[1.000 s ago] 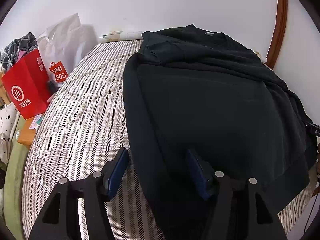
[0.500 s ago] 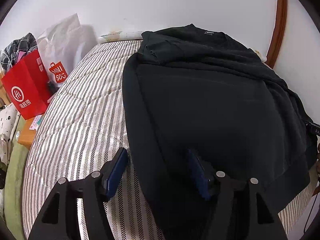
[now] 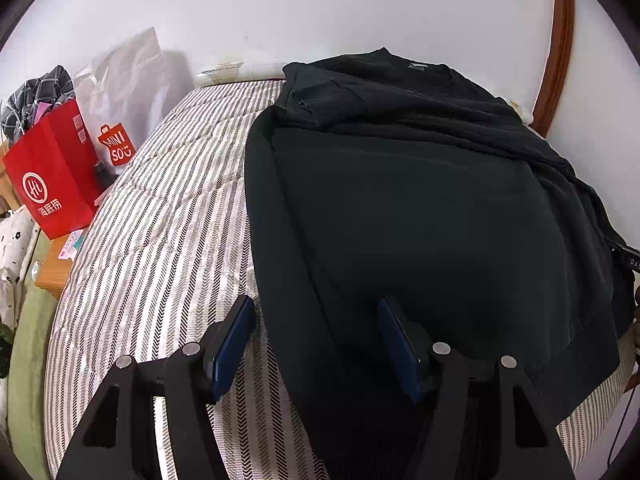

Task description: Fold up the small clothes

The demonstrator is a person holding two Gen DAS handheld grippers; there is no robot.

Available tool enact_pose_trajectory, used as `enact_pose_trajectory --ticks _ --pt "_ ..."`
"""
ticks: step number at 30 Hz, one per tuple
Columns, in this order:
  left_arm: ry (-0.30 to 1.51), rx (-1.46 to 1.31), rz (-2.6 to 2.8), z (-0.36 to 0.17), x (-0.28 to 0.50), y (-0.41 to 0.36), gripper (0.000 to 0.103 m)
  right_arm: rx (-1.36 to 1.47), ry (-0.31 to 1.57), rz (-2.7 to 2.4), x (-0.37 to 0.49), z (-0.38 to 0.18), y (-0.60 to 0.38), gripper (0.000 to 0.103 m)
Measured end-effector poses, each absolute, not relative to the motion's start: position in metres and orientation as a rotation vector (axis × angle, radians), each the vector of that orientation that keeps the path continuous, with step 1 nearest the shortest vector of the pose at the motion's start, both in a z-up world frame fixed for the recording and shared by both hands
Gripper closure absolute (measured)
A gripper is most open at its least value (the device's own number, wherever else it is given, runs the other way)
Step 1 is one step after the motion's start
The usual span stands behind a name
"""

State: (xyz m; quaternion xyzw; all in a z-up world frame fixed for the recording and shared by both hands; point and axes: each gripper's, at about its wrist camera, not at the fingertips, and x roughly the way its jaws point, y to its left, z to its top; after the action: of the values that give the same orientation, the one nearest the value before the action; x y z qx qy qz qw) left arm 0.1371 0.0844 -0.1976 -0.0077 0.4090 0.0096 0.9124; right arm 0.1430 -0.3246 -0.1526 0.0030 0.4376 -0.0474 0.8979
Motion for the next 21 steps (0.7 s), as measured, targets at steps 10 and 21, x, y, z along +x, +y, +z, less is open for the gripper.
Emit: enact_pose_trajectory --ticks 10,21 --pt "0.843 -0.017 0.020 -0.1977 0.1371 0.0845 0.041 0.011 0.906 -0.095 0.1421 -0.1535 -0.3248 0.039" --pt "0.843 -0.017 0.020 -0.1977 0.1372 0.0846 0.041 0.013 0.906 -0.092 0.1426 -0.1541 -0.3270 0.039"
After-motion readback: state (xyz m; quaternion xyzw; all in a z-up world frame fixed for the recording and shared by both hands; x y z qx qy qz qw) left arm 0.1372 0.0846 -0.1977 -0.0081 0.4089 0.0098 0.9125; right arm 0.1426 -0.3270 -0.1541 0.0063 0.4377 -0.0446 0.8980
